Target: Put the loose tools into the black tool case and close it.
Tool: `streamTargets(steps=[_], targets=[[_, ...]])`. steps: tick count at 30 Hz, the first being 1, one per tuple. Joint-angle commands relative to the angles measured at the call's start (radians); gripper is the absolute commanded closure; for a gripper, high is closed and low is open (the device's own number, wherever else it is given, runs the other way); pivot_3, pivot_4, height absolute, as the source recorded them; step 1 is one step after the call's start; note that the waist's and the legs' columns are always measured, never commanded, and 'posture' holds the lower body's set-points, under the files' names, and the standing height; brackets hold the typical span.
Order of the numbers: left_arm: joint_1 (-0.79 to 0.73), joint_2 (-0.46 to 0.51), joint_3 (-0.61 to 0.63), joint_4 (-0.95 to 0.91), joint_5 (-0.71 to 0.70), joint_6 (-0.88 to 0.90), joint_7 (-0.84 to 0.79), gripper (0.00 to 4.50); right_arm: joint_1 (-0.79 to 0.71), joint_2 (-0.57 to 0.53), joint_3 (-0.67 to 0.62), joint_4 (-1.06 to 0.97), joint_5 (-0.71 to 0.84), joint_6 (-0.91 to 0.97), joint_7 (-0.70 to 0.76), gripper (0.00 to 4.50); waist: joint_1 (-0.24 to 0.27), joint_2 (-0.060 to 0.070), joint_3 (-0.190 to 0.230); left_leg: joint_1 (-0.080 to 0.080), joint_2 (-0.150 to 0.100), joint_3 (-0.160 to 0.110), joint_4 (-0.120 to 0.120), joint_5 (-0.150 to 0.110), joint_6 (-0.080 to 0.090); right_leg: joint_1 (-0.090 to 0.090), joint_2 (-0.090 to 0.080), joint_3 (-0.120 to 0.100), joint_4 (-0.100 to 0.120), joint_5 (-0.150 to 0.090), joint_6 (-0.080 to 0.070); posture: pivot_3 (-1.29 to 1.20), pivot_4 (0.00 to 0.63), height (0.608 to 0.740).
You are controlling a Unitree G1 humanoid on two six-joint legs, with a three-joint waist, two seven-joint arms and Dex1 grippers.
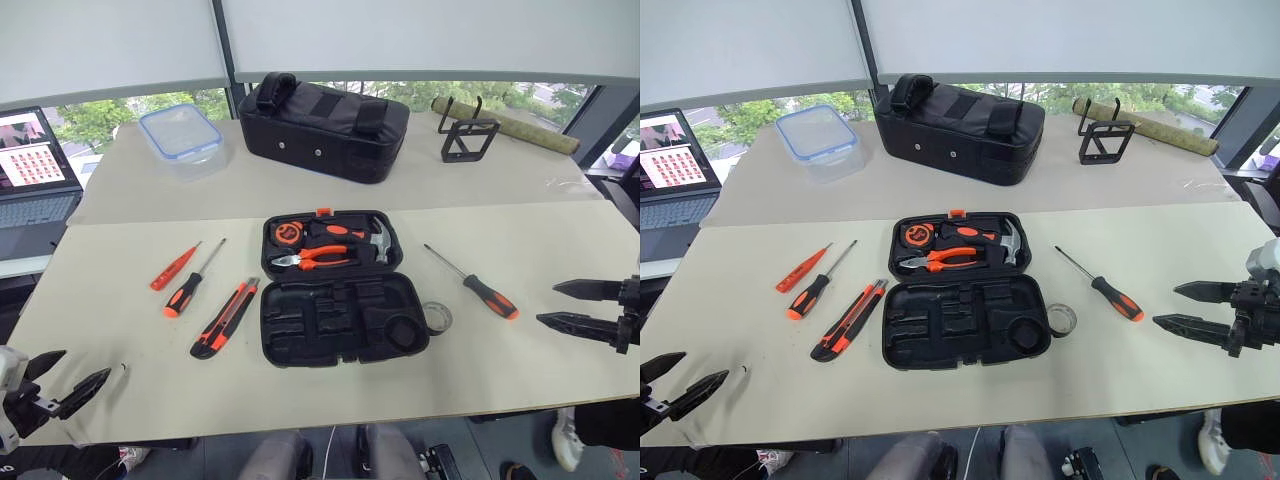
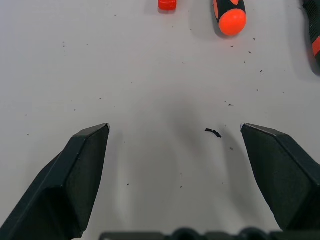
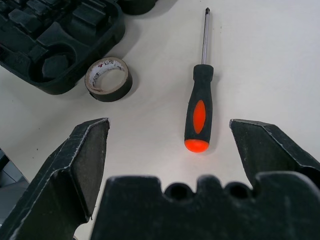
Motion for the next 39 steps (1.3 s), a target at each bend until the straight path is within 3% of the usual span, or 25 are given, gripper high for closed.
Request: streamTargets(steps=[1, 10, 11, 14, 15, 16, 19, 25, 30, 39], targets=[[-0.002, -0.006, 0.01, -0.036, -0.003, 0.011, 0.019, 0.0, -0.02, 0.005, -0.013, -0.008, 0.002, 0.006, -0.014, 0.03, 0.0, 0.0, 0.0, 0.0, 0.0, 0.0, 0.0, 0.0, 0.0, 0.0, 0.0, 0.0, 0.0, 0.0, 0.0, 0.0, 0.15, 0.715], [-0.052, 0.01, -0.024, -0.079, 0.005, 0.069, 0.077, 0.0, -0.015, 0.037, -0.027, -0.014, -0.023, -0.063, -0.039, 0.03, -0.006, 0.0, 0.001, -0.002, -0.001, -0.003, -0.001, 0.0, 0.0, 0.004, -0.002, -0.003, -0.001, 0.0, 0.0, 0.0, 0.15, 0.715], [-0.06, 0.013, -0.026, -0.089, 0.002, 0.08, 0.082, 0.0, -0.014, 0.039, -0.028, -0.012, -0.024, -0.063, -0.039, 0.03, -0.017, 0.003, 0.002, -0.004, -0.004, -0.01, -0.001, 0.0, 0.0, 0.011, -0.008, -0.011, -0.002, -0.002, 0.002, 0.0, 0.15, 0.715], [-0.096, 0.021, -0.029, -0.148, -0.037, 0.159, 0.108, 0.0, -0.013, 0.044, -0.04, -0.018, -0.013, -0.04, -0.042, 0.03, -0.03, 0.011, 0.003, -0.007, -0.005, -0.016, 0.001, 0.001, 0.013, 0.034, -0.045, -0.062, 0.001, -0.016, 0.01, 0.0, 0.15, 0.715], [-0.109, 0.024, -0.029, -0.17, -0.057, 0.192, 0.119, 0.0, -0.012, 0.044, -0.045, -0.026, -0.009, -0.038, -0.042, 0.03, -0.025, 0.012, 0.004, -0.006, -0.011, -0.026, 0.007, 0.002, 0.013, 0.032, -0.04, -0.063, 0.003, -0.017, 0.014, 0.0, 0.15, 0.715], [-0.126, 0.031, -0.033, -0.196, -0.079, 0.232, 0.133, 0.0, -0.015, 0.045, -0.05, -0.039, -0.004, -0.034, -0.047, 0.03, -0.011, 0.012, 0.004, -0.007, -0.013, -0.027, 0.011, 0.006, 0.006, 0.023, -0.031, -0.053, 0.004, -0.017, 0.017, 0.0, 0.15, 0.715], [-0.233, 0.068, -0.064, -0.268, -0.165, 0.386, 0.204, 0.0, -0.038, 0.049, -0.06, -0.155, 0.049, 0.017, -0.065, 0.03, 0.02, 0.012, 0.005, -0.009, -0.014, -0.026, 0.01, 0.007, 0.004, 0.019, -0.022, -0.025, 0.002, -0.016, 0.022, 0.0, 0.15, 0.715], [-0.431, 0.151, -0.212, -0.269, -0.171, 0.55, 0.292, 0.0, -0.15, 0.081, -0.017, -0.426, 0.194, 0.154, -0.172, 0.03, 0.02, 0.012, 0.004, -0.015, -0.01, -0.025, 0.004, 0.011, -0.005, 0.015, -0.022, -0.018, 0.003, -0.014, 0.017, 0.0, 0.15, 0.715], [-0.57, 0.194, -0.389, -0.148, -0.073, 0.557, 0.321, 0.0, -0.271, 0.12, 0.078, -0.579, 0.278, 0.245, -0.263, 0.03, 0.01, 0.011, 0.005, -0.014, -0.007, -0.023, 0.002, 0.012, -0.006, 0.013, -0.019, -0.016, 0.004, -0.015, 0.014, 0.0, 0.15, 0.715], [-0.787, 0.132, -0.662, 0.076, 0.086, 0.42, 0.273, 0.0, -0.43, 0.214, 0.238, -0.71, 0.342, 0.281, -0.34, 0.03, 0.019, 0.006, 0.007, -0.015, -0.009, -0.023, 0.002, 0.012, -0.005, 0.012, -0.02, -0.017, 0.003, -0.015, 0.015, 0.0, 0.15, 0.715]])
